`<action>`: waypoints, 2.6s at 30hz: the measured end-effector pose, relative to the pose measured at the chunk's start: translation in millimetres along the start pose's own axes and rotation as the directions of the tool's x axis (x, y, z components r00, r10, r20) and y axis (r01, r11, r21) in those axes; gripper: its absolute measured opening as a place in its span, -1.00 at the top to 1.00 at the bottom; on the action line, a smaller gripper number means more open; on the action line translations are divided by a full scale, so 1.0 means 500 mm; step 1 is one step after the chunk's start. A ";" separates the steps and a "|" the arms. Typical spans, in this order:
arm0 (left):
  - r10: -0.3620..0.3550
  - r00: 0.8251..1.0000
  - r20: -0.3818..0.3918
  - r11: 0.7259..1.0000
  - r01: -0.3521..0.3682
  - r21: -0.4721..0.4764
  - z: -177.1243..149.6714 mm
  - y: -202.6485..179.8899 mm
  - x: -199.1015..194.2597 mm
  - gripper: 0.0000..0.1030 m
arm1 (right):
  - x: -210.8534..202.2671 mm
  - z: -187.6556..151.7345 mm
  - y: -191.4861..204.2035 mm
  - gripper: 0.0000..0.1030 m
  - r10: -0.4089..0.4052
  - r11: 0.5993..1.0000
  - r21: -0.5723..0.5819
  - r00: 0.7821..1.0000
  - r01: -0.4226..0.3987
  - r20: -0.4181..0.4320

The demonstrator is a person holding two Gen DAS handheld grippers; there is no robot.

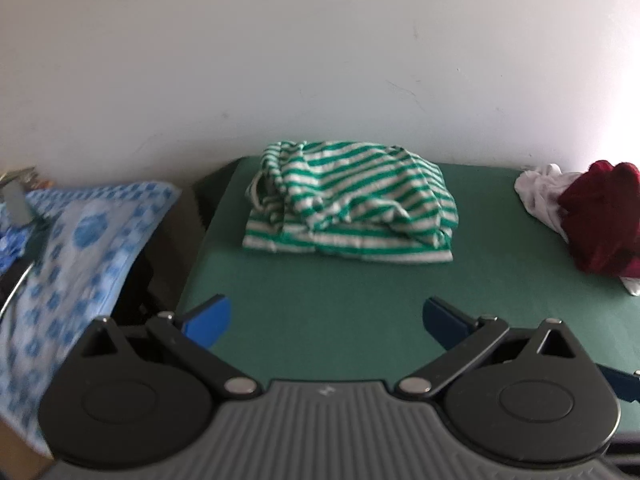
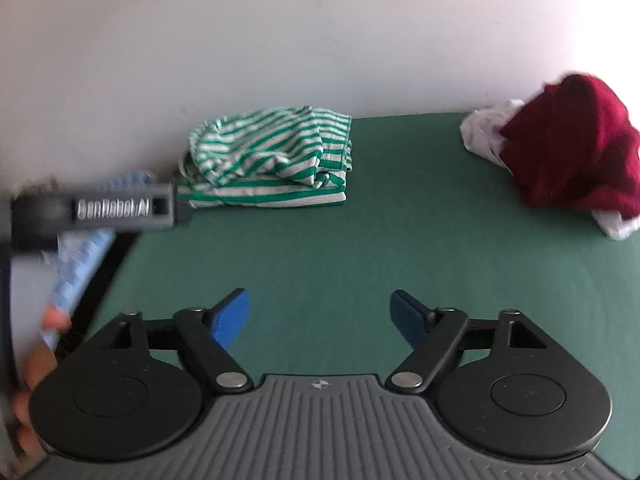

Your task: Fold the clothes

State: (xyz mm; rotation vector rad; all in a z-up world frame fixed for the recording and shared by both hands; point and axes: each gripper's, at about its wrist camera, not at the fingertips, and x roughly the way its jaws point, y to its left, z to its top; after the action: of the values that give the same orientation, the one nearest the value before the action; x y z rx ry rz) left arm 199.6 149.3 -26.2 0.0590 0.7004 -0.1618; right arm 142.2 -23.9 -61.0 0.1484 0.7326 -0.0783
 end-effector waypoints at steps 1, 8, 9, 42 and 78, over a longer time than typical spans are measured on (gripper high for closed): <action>0.020 1.000 0.002 1.000 -0.020 -0.005 -0.015 -0.003 -0.019 -0.99 | -0.015 -0.007 -0.005 -0.68 0.002 1.000 -0.002 1.000 -0.002 -0.002; 0.061 0.998 -0.007 0.998 -0.061 -0.026 -0.088 -0.033 -0.122 -0.99 | -0.107 -0.058 -0.037 -0.69 0.038 0.998 -0.053 0.998 -0.040 -0.043; 0.070 0.998 -0.005 0.997 -0.070 -0.019 -0.096 -0.038 -0.133 -0.99 | -0.116 -0.069 -0.043 -0.69 0.058 0.996 -0.061 0.997 -0.061 -0.054; -0.058 0.998 0.004 0.970 0.055 0.239 -0.174 -0.129 -0.208 -0.99 | -0.231 -0.202 -0.059 -0.69 -0.214 0.954 0.200 0.974 0.224 -0.072; 0.040 0.999 0.006 0.993 -0.040 0.107 -0.155 -0.013 -0.231 -0.99 | -0.166 -0.136 -0.016 -0.69 -0.038 0.997 0.065 0.996 0.043 -0.080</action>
State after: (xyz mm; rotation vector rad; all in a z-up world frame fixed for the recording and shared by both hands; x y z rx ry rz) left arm 62.2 166.0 -10.6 0.1753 0.6859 -0.1611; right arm 34.7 -19.2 -56.1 0.2011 0.8124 -0.1363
